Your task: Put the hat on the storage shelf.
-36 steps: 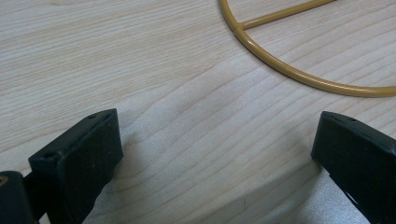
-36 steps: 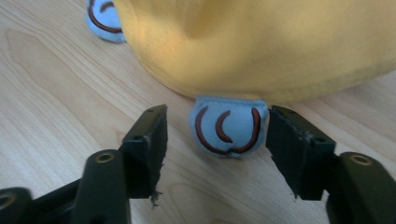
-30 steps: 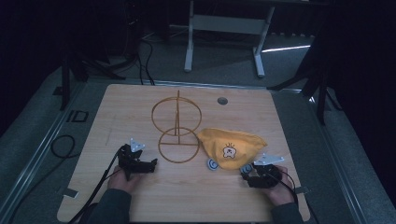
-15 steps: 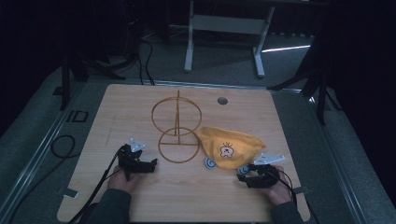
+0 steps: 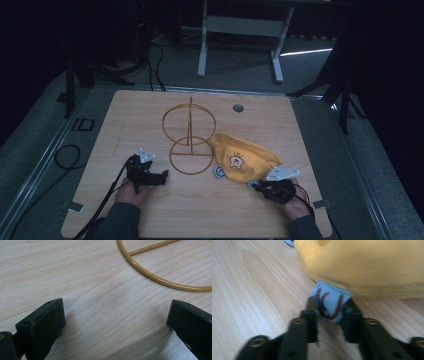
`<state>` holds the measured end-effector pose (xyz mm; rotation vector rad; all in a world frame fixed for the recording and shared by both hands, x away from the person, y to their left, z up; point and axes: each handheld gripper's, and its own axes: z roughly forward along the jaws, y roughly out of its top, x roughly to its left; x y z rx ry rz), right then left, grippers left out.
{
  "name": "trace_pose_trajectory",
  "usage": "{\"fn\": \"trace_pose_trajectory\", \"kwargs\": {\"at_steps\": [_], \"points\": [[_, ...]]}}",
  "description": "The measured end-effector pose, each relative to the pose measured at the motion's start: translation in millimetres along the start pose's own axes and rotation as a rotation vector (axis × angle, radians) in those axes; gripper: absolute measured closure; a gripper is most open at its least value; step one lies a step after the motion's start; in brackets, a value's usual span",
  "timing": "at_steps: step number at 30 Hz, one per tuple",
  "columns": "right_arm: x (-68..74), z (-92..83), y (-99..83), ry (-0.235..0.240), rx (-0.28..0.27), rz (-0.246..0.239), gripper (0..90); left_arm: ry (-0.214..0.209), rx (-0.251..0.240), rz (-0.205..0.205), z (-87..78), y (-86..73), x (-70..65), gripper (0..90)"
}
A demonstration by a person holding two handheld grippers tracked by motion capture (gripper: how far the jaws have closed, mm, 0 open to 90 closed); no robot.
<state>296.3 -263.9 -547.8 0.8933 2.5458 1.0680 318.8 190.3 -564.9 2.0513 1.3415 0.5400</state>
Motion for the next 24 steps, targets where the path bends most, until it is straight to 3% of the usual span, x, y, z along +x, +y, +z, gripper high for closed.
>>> {"fn": "trace_pose_trajectory", "kwargs": {"at_steps": [6, 11, 18, 24], "points": [[5.5, -2.5, 4.5, -0.002, -0.011, -0.018, 81.1, 0.000, 0.000, 0.000, 0.0, 0.0, 0.0, 1.9], [9.4, -10.6, 13.6, 0.005, -0.064, -0.025, 81.7, 0.000, 0.000, 0.000, 0.0, 0.0, 0.0, 1.9], [6.0, -22.7, 27.3, 0.010, -0.128, -0.021, 82.3, 0.000, 0.000, -0.001, 0.0, 0.0, 0.0, 1.9], [1.3, -34.9, 49.8, -0.010, -0.150, -0.058, 82.4, 0.000, -0.001, -0.001, 0.1, 0.0, -0.1, 1.9]]}}
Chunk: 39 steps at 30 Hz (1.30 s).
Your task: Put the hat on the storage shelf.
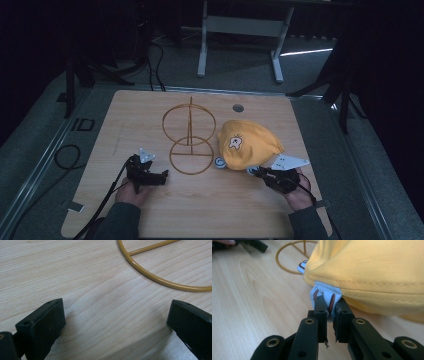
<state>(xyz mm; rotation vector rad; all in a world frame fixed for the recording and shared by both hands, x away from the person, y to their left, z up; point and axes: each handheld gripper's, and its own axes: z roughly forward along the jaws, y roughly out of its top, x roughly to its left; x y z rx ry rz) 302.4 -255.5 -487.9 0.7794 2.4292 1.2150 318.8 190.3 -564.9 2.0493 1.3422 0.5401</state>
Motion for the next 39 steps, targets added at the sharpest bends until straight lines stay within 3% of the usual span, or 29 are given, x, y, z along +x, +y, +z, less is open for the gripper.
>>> {"fn": "trace_pose_trajectory", "kwargs": {"at_steps": [14, 28, 30, 32, 34, 39], "points": [[-9.2, -19.0, 32.1, -0.015, -0.071, -0.019, 82.6, 0.000, -0.003, -0.003, 0.2, 0.0, -0.2, 1.9], [-4.5, -28.9, 52.8, 0.020, -0.139, -0.021, 82.5, -0.001, 0.000, 0.000, -0.1, 0.0, 0.0, 1.9], [-3.9, -30.4, 55.1, 0.041, -0.160, -0.014, 82.5, 0.000, -0.001, -0.001, 0.0, 0.0, -0.1, 1.9], [-5.4, -31.2, 54.7, 0.080, -0.189, 0.024, 82.5, -0.001, 0.000, -0.001, 0.0, 0.0, 0.0, 1.9], [-7.1, -30.6, 53.3, 0.085, -0.192, 0.041, 82.4, -0.001, 0.000, -0.001, 0.0, 0.0, 0.0, 1.9], [-18.2, -26.4, 41.3, 0.013, -0.147, 0.095, 80.3, 0.000, -0.001, -0.001, 0.0, 0.0, 0.0, 1.9]]}}
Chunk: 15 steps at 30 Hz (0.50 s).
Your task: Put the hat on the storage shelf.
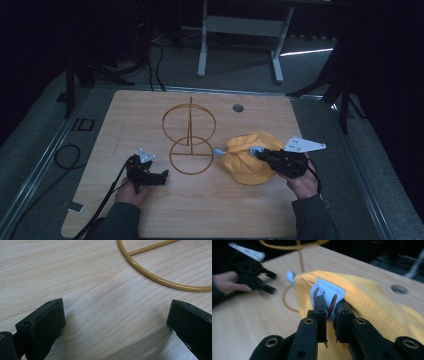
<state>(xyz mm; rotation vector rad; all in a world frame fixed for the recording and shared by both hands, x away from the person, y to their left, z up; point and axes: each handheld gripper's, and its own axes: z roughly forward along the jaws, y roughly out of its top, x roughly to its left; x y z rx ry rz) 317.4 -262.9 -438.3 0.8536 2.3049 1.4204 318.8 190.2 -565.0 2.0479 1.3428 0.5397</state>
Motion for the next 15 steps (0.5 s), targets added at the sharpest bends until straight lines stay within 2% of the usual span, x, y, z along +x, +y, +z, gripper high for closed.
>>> {"fn": "trace_pose_trajectory", "kwargs": {"at_steps": [1, 2, 3, 4, 6, 8, 11, 13, 15], "points": [[-5.0, -0.3, -5.6, -0.048, 0.028, 0.014, 78.1, 0.000, 0.000, 0.000, 0.0, 0.0, 0.0, 1.9], [-5.0, -0.3, -5.6, -0.048, 0.028, 0.014, 78.1, 0.000, 0.000, 0.000, 0.0, 0.0, 0.0, 1.9], [-10.1, -2.0, -11.5, -0.081, 0.042, 0.038, 75.1, 0.000, 0.000, 0.000, 0.0, 0.0, 0.0, 1.9], [-10.1, -2.0, -11.5, -0.081, 0.042, 0.038, 75.1, 0.000, 0.000, 0.001, 0.0, 0.0, 0.0, 1.9], [-13.3, -2.5, -17.5, -0.142, 0.085, 0.037, 71.5, 0.000, 0.000, 0.000, 0.0, 0.0, 0.0, 1.9], [-18.0, -5.5, -26.9, -0.184, 0.117, 0.057, 66.4, 0.000, 0.000, 0.001, 0.0, 0.0, 0.0, 1.9], [-19.0, -8.5, -31.3, -0.200, 0.125, 0.064, 62.9, 0.000, 0.002, 0.003, -0.1, 0.0, 0.2, 1.9], [-17.9, -14.4, -32.5, -0.205, 0.120, 0.060, 57.6, -0.001, 0.002, 0.003, -0.1, 0.1, 0.2, 1.9], [-17.2, -16.5, -32.0, -0.207, 0.116, 0.057, 57.6, 0.000, 0.000, 0.001, 0.0, 0.0, 0.0, 1.9]]}}
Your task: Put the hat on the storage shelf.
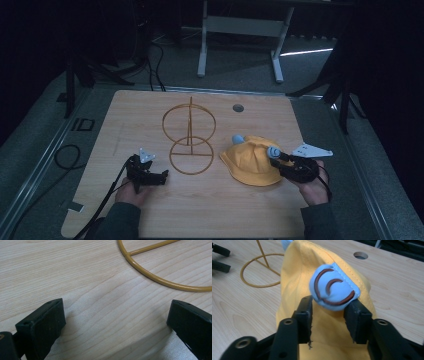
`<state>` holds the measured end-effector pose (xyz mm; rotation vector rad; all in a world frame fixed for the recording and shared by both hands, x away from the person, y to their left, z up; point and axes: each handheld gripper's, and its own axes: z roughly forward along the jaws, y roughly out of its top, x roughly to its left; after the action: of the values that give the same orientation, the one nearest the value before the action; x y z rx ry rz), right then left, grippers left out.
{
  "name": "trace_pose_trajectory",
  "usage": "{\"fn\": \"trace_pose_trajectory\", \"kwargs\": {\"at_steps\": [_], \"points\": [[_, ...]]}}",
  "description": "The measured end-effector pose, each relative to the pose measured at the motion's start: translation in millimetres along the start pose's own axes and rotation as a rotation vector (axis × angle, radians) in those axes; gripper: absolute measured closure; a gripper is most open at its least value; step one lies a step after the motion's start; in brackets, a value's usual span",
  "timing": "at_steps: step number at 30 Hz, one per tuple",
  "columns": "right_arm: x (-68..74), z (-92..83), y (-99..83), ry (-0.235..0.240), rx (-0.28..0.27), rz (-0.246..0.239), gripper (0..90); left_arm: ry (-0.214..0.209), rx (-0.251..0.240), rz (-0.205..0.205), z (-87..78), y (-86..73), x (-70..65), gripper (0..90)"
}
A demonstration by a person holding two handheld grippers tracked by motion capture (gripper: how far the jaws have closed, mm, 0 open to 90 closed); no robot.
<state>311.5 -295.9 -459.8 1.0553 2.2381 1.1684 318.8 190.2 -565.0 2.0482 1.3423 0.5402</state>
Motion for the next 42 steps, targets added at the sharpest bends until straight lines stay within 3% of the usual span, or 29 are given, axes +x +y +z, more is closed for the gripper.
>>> {"fn": "trace_pose_trajectory", "kwargs": {"at_steps": [6, 13, 42], "points": [[1.4, -10.8, 6.8, 0.001, -0.028, -0.029, 55.9, 0.000, 0.000, 0.000, 0.0, 0.0, 0.0, 1.9], [2.2, -11.7, 15.6, 0.003, -0.020, -0.056, 55.2, 0.000, 0.000, 0.000, -0.1, 0.0, 0.0, 1.9], [1.1, 5.1, 64.4, 0.000, 0.154, -0.238, 50.9, -0.002, 0.004, 0.001, -0.4, 0.1, 0.2, 1.9]]}}
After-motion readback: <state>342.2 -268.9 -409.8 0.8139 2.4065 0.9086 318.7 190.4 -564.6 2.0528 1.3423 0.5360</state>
